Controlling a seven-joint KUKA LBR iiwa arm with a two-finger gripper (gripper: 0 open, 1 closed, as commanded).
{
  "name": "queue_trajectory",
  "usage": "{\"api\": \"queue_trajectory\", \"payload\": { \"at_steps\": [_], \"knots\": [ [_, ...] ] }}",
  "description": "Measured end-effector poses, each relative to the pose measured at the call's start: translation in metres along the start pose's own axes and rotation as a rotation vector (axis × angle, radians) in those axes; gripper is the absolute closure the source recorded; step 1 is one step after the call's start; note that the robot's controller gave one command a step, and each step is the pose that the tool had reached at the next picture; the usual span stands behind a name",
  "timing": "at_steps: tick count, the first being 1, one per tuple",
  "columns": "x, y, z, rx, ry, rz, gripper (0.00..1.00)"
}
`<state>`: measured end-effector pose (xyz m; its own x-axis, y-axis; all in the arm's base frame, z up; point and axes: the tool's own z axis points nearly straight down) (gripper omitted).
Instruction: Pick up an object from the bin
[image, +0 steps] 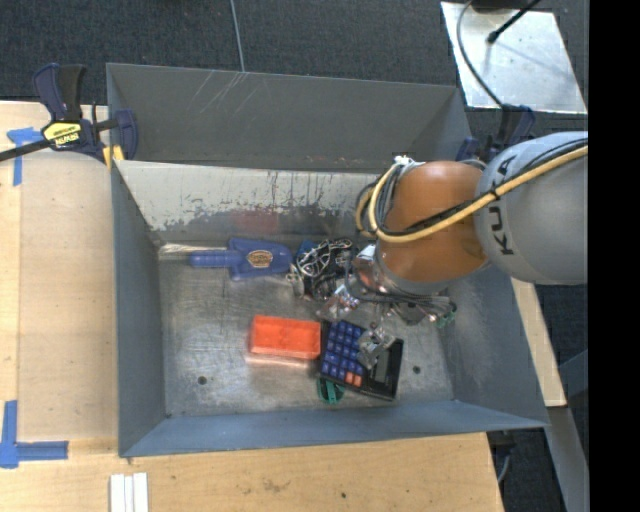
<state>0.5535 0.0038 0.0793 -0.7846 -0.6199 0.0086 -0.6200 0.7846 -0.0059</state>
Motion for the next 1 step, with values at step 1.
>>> {"api": "queue_trajectory", "payload": {
  "at_steps": [1],
  "knots": [
    [0.0000,0.0000,0.0000,0.000,0.000,0.000,1.00]
  ]
}}
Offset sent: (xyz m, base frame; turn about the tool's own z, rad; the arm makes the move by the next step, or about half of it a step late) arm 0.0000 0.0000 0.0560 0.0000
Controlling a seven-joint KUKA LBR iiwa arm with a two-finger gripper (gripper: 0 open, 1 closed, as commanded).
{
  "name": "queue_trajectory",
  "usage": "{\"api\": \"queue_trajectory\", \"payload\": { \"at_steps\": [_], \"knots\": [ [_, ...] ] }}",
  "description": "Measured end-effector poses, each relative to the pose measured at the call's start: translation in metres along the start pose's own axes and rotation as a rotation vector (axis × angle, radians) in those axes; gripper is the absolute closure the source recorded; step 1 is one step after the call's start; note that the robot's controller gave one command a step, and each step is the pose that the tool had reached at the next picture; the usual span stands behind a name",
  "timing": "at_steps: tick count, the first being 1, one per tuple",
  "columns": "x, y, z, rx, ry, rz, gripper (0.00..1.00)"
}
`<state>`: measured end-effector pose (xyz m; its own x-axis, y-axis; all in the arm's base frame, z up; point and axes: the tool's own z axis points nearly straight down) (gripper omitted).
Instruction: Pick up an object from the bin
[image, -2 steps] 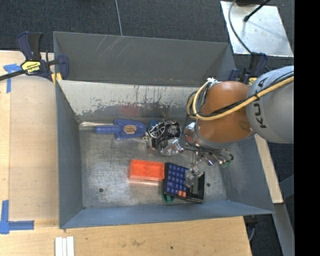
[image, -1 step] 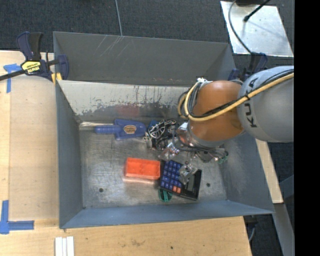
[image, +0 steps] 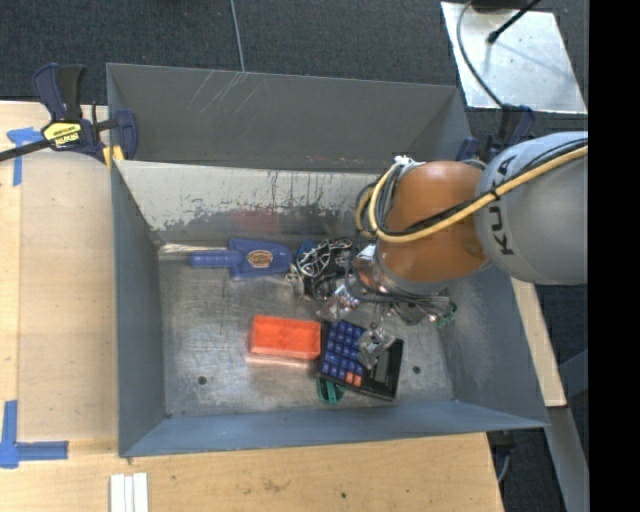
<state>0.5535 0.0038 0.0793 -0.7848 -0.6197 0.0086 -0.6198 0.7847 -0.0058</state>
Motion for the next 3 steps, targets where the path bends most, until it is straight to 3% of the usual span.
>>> {"api": "queue_trajectory", "payload": {
  "at_steps": [3],
  "knots": [
    [0.000,0.002,-0.039,-0.004,-0.011,0.002,1.00]
  ]
}}
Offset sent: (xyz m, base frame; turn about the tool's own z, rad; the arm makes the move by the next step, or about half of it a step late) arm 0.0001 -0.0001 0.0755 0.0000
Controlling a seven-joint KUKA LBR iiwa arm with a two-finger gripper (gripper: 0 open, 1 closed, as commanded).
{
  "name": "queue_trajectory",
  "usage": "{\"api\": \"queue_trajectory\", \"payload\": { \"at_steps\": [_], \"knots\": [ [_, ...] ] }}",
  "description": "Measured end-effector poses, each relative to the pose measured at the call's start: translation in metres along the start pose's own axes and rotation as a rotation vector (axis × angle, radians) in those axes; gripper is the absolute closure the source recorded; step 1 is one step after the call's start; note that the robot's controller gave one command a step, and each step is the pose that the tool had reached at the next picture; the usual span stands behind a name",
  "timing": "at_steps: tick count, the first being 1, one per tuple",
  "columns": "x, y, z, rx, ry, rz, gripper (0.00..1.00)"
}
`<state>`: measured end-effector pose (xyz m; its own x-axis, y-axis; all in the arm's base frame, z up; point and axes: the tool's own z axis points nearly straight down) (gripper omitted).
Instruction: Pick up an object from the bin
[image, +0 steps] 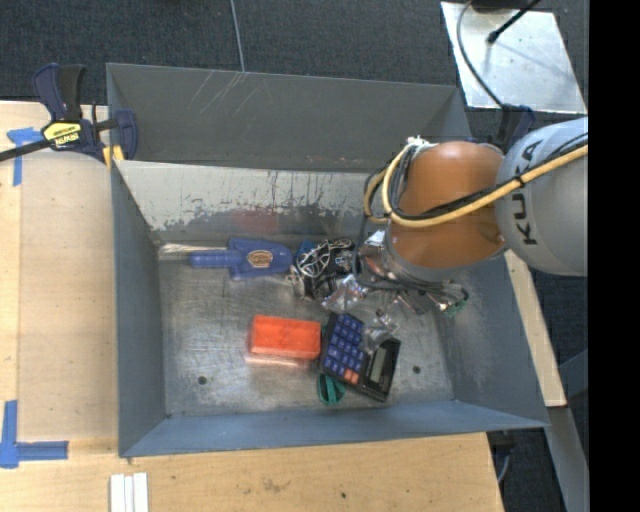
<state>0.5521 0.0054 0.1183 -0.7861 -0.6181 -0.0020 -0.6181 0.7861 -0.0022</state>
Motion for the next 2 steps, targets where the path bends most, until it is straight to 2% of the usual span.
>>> {"api": "queue_trajectory", "payload": {
  "at_steps": [2],
  "knots": [
    [-0.0014,-0.0004,-0.0224,0.002,-0.004,0.001,1.00]
  ]
}}
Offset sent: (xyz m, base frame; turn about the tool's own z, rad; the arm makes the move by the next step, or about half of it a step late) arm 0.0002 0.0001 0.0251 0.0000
